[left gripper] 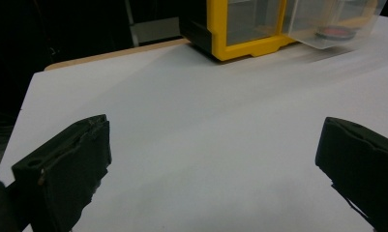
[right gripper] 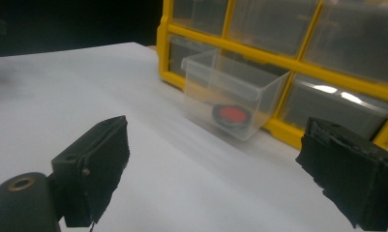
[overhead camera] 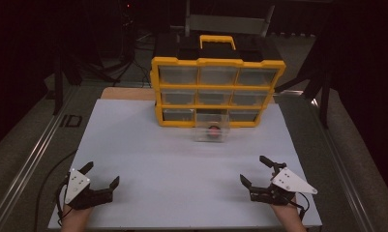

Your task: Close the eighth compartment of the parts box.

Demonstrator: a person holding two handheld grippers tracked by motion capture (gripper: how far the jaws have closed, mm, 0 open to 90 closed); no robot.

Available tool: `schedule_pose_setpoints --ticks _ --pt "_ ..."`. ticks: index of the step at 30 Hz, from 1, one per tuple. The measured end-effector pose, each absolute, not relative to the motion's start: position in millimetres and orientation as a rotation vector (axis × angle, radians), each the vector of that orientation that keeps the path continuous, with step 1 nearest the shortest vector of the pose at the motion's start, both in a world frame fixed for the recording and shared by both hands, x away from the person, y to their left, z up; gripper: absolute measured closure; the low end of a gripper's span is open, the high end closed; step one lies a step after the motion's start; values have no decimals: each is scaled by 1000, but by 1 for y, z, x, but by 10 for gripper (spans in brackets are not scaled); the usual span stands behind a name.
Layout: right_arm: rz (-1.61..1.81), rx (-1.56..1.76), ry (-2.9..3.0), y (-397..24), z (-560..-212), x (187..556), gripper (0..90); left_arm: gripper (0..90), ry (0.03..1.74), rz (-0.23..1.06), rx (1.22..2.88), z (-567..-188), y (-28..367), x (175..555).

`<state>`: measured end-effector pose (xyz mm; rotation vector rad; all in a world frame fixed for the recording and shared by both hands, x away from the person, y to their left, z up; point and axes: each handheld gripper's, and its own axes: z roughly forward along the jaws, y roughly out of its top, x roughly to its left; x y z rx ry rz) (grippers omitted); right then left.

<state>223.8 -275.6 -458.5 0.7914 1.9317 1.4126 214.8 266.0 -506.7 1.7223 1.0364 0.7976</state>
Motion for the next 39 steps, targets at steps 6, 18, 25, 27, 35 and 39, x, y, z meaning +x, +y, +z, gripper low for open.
schedule_pose_setpoints --ticks 6,18,25,27,35,39 --pt "1380 782 1916 -275 -438 218 101 4 1023 791 1713 -505 264 214" --pt "1395 745 1865 -264 -401 211 100 4 1010 791 1702 -505 265 213" --pt "1386 699 1883 -253 -392 210 100 4 1008 790 1690 -504 265 212" --pt "1389 696 1878 -249 -391 211 100 4 1008 791 1692 -504 265 212" --pt "1378 717 1906 -235 -408 224 100 4 998 792 1683 -502 265 210" --pt "1364 735 1938 -228 -423 236 100 4 995 790 1688 -503 265 210"
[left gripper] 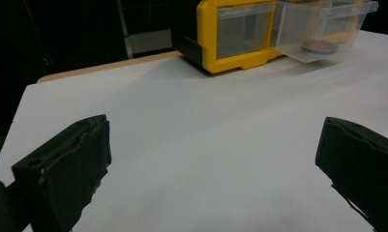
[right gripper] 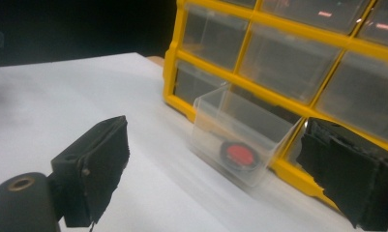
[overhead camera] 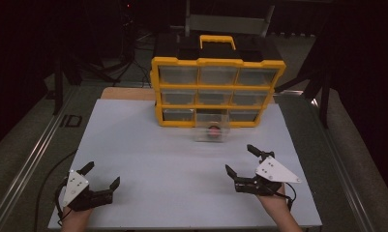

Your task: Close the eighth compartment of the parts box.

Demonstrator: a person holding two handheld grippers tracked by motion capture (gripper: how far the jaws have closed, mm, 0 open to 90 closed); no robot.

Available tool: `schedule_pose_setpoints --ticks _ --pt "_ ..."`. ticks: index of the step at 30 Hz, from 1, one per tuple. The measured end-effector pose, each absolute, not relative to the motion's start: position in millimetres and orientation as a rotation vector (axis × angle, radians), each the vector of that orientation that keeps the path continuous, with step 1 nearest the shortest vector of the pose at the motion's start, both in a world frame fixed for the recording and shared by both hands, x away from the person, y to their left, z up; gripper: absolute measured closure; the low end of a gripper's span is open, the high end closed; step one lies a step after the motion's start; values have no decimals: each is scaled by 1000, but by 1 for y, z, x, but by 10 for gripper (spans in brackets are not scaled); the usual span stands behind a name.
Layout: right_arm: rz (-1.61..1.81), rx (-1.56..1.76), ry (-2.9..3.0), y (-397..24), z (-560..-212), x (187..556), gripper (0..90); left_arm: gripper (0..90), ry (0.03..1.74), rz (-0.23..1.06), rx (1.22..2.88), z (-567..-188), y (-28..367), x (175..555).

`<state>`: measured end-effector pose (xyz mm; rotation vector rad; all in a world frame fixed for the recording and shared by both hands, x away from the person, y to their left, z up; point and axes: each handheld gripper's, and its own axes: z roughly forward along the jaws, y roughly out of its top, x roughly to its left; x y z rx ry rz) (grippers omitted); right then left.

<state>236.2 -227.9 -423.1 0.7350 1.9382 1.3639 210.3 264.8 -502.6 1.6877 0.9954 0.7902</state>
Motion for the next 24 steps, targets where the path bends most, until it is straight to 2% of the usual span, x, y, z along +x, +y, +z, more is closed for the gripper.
schedule_pose_setpoints --ticks 24 --pt "1267 873 2079 -206 -490 285 100 4 992 793 1691 -503 266 210"
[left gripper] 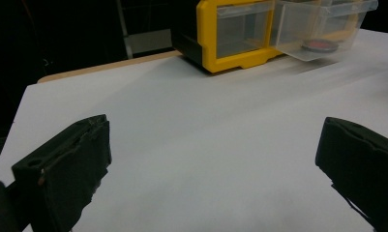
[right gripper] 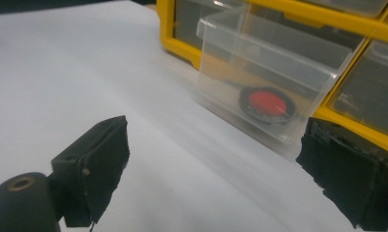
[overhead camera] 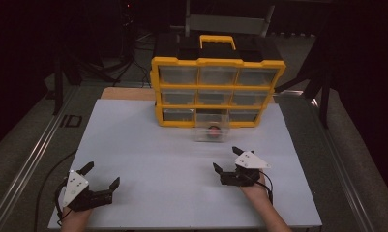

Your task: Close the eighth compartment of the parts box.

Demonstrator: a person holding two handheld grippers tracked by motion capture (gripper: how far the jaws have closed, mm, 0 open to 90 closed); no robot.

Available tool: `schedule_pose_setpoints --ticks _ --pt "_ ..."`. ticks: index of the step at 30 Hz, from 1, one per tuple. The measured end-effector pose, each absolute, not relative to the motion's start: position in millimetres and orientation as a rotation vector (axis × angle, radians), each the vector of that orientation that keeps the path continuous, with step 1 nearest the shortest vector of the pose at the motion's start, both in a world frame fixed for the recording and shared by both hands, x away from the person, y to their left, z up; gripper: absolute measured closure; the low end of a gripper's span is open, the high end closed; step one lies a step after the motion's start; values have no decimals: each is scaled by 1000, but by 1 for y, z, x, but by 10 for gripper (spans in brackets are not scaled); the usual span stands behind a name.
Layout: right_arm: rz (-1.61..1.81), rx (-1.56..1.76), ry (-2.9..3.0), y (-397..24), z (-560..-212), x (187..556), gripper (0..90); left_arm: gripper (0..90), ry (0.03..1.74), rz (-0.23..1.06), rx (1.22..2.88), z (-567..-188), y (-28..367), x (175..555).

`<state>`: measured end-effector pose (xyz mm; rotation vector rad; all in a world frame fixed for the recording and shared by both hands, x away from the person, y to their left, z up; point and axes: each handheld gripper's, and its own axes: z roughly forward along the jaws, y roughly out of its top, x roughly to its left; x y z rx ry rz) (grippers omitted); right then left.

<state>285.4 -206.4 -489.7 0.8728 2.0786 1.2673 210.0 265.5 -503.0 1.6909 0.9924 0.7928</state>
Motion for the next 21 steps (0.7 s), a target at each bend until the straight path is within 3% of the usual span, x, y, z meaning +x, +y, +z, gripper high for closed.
schedule_pose_setpoints --ticks 14,16,18,20,21 --pt "1215 942 2118 -196 -501 304 101 4 990 794 1692 -503 266 210" --pt "1200 957 2110 -194 -501 307 169 4 989 794 1693 -503 266 210" --pt "1201 960 2109 -194 -501 308 175 4 989 794 1693 -503 266 210" --pt "1195 968 2105 -193 -501 311 289 4 989 795 1694 -503 267 210" --pt "1195 968 2105 -193 -501 311 289 4 990 793 1693 -503 267 210"
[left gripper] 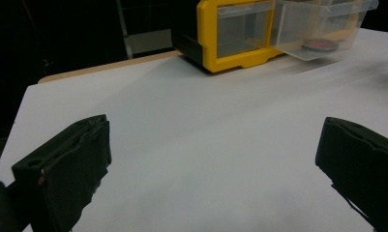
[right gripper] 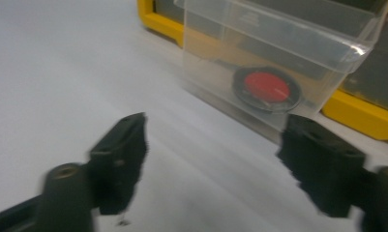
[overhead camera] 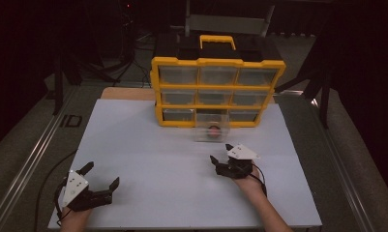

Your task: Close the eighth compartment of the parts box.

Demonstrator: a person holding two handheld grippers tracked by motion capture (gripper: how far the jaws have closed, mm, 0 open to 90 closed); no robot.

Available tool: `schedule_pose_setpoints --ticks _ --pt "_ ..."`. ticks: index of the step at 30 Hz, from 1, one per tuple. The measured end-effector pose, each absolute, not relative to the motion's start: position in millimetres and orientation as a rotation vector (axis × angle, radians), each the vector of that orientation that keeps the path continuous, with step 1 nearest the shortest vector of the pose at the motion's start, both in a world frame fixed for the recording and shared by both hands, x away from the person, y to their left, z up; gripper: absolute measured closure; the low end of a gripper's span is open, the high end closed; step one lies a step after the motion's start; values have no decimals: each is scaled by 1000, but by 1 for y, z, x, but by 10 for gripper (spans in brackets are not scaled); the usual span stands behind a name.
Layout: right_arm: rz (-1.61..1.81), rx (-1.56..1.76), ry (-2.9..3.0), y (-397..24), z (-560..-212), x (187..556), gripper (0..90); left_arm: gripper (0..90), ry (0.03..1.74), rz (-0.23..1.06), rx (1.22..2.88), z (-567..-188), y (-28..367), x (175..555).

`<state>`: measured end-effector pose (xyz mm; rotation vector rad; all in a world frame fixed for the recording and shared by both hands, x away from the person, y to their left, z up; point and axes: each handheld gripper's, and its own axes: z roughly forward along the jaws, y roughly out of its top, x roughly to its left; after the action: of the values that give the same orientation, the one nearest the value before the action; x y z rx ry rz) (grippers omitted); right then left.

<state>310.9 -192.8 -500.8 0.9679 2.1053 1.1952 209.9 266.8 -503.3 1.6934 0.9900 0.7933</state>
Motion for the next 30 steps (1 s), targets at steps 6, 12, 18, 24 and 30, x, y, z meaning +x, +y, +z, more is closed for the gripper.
schedule_pose_setpoints --ticks 6,12,18,24,30 --pt "1174 985 2075 -190 -500 315 497 4 990 794 1696 -504 267 210" --pt "1142 1007 2023 -186 -497 320 744 4 991 794 1694 -504 268 210" --pt "1147 1019 2009 -187 -495 325 897 4 991 791 1695 -504 268 211" --pt "1116 997 2006 -186 -495 329 900 4 991 791 1696 -504 267 211" --pt "1117 1004 2027 -184 -498 337 900 4 991 791 1698 -505 267 211"
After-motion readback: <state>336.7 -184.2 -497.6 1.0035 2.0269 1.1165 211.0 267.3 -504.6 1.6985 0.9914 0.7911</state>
